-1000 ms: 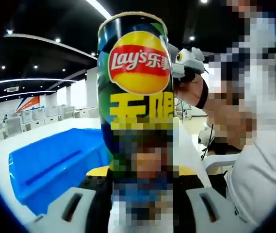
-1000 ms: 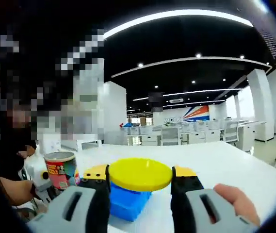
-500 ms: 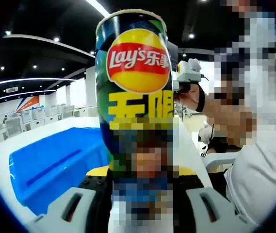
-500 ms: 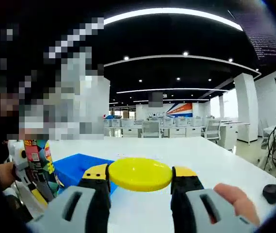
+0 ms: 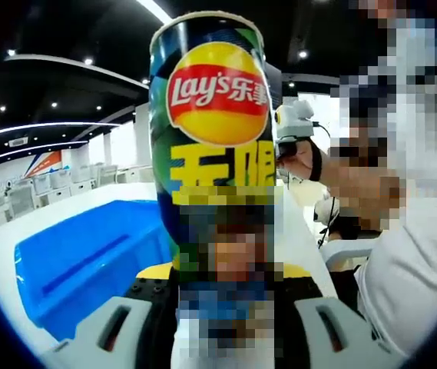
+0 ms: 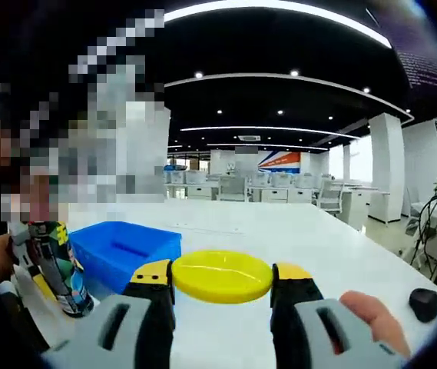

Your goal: Open the lid of the chip container on the table, take out the chips, place them into the box in front of the container, and close the lid

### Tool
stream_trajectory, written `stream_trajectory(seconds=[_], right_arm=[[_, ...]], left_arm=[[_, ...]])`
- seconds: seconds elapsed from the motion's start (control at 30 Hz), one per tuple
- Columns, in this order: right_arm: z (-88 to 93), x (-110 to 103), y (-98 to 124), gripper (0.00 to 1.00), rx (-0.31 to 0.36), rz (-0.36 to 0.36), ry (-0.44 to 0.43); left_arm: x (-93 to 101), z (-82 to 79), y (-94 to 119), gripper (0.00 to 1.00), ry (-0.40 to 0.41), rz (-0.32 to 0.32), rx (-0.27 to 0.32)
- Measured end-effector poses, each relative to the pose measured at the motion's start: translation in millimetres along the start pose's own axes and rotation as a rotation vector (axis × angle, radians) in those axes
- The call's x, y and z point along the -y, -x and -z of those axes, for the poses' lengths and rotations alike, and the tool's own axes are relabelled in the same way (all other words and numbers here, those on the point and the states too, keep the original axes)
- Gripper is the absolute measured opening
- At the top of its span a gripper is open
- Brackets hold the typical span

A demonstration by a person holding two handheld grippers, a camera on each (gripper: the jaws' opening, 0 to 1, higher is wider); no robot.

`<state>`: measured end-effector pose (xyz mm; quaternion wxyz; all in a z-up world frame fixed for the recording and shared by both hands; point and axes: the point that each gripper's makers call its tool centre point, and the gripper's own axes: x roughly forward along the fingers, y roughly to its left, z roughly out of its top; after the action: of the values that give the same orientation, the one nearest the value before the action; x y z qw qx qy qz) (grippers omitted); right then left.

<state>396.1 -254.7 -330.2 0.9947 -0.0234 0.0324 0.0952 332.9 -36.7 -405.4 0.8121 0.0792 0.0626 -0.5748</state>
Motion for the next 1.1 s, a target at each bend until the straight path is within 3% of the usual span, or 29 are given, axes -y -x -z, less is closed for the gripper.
stream_trajectory(seconds=[0.37,0.53,0.83,1.1], right_arm=[[18.6,2.7,-4.5,0.48,-0.01,0.014,0.048],[30.2,0.4,-5.7,0.48,-0.022,0.001,0.032],[31.0,-2.1,-6.9,0.48,-0.014,-0.011,0.023],[42.5,-8.9,-15.1,0.48,-0.047,-0.034,0.016]], left_arm=[[0.7,0.4,0.4,0.48,0.006,0.001,-0.001],[0.9,0.8,0.6,0.48,0.011,0.002,-0.001],[0.7,2.3,0.6,0.47,0.017,0.003,-0.009],[0.5,3.6,0.6,0.47,0.017,0.0,-0.011]])
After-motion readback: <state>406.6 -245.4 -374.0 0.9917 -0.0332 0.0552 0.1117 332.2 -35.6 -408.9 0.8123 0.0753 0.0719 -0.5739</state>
